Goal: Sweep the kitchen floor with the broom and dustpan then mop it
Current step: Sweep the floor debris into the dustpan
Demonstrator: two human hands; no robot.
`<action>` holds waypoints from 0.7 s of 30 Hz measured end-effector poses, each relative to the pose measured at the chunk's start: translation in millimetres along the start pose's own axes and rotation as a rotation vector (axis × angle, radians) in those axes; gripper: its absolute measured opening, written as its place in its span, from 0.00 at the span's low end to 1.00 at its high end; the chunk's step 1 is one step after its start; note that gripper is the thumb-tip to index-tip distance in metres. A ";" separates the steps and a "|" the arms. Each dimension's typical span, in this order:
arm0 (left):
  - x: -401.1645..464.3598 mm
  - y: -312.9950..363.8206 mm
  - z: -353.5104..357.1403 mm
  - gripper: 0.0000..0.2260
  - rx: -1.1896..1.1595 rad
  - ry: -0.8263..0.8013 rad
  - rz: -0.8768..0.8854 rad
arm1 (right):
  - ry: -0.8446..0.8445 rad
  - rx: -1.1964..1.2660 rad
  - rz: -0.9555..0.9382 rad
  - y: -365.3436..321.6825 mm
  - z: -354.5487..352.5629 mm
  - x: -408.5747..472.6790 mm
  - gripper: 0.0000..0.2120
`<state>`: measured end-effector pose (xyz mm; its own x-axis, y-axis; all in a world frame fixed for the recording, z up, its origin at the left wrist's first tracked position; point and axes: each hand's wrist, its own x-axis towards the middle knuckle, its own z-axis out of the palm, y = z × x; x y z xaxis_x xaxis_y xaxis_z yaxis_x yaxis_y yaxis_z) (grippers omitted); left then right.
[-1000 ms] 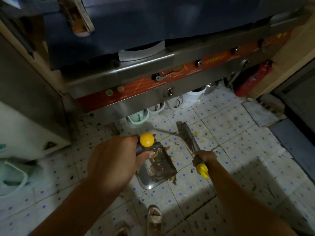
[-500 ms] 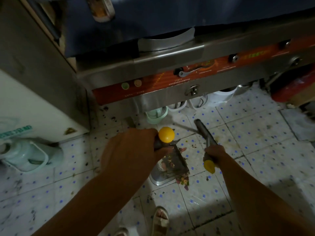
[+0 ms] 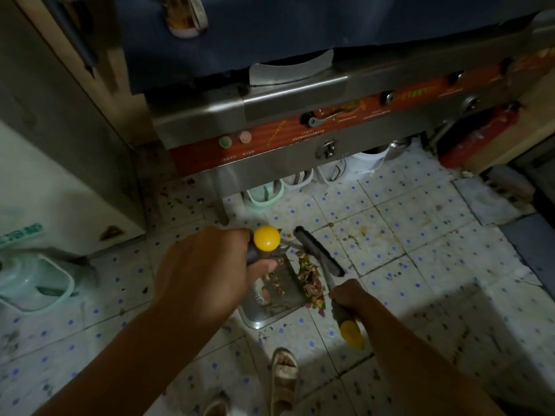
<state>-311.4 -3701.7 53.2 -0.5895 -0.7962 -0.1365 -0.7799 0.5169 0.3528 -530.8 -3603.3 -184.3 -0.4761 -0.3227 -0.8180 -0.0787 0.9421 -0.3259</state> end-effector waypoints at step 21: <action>-33.2 -23.0 -21.3 0.18 0.188 0.008 0.015 | 0.234 0.089 0.009 0.0 11.0 -34.6 0.18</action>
<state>-269.5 -3693.9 69.3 -0.5999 -0.7903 -0.1246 -0.7973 0.5775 0.1755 -504.6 -3593.2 -161.3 -0.6674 -0.2744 -0.6923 -0.0004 0.9298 -0.3680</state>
